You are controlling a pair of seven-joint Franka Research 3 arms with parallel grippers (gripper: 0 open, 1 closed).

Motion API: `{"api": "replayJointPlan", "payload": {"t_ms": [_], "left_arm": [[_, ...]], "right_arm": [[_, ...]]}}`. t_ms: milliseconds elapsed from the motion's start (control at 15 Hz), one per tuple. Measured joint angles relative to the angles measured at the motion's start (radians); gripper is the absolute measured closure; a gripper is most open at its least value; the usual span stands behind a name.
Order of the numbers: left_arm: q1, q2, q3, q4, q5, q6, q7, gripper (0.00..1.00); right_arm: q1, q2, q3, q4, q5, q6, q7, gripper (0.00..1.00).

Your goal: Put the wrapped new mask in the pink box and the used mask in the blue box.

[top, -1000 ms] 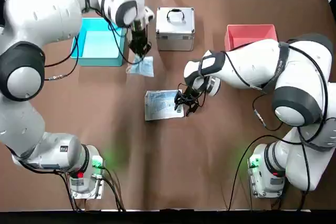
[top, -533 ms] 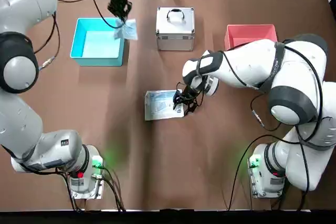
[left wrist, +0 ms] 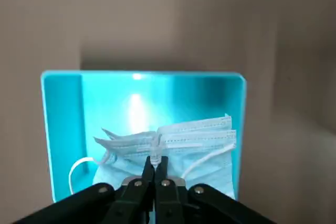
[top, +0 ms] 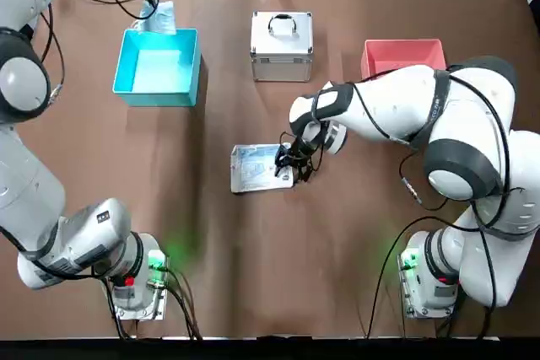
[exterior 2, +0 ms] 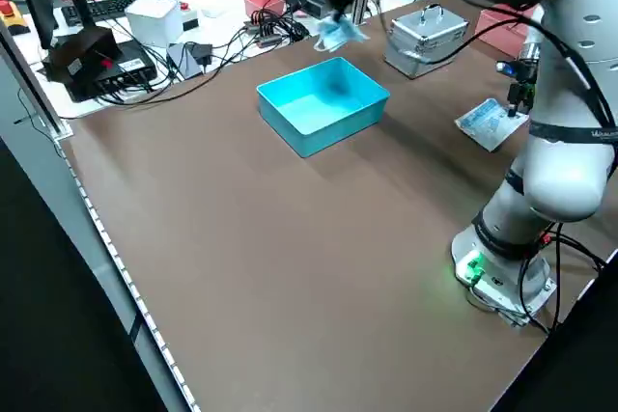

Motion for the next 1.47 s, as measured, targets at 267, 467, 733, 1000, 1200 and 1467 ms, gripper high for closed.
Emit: {"api": "replayJointPlan", "payload": {"t_ms": [267, 467, 733, 1000, 1200, 1467], "left_arm": [[0.019, 0.118, 0.023, 0.019, 0.1, 0.114, 0.014, 0.98], [0.018, 0.192, 0.032, 0.022, 0.134, 0.163, 0.014, 0.98], [0.009, 0.232, 0.032, 0.017, 0.135, 0.149, 0.011, 0.98], [0.01, 0.233, 0.032, -0.012, 0.135, 0.111, 0.01, 0.98], [0.011, 0.235, 0.034, -0.048, 0.135, 0.108, 0.008, 0.98], [0.013, 0.246, 0.035, -0.061, 0.135, 0.108, 0.007, 0.96]], "right_arm": [[0.003, 0.013, 0.0, 0.011, 0.008, 0.0, 0.0, 0.28], [0.003, 0.019, 0.0, 0.017, 0.011, 0.0, 0.0, 0.5], [0.003, 0.023, 0.0, 0.033, 0.022, -0.005, 0.0, 0.74], [0.002, 0.024, -0.002, 0.041, 0.03, -0.008, 0.0, 0.92], [-0.02, 0.024, -0.007, 0.043, 0.031, -0.016, 0.001, 0.98], [-0.072, 0.025, -0.012, 0.043, 0.03, -0.041, -0.001, 0.98]]}}
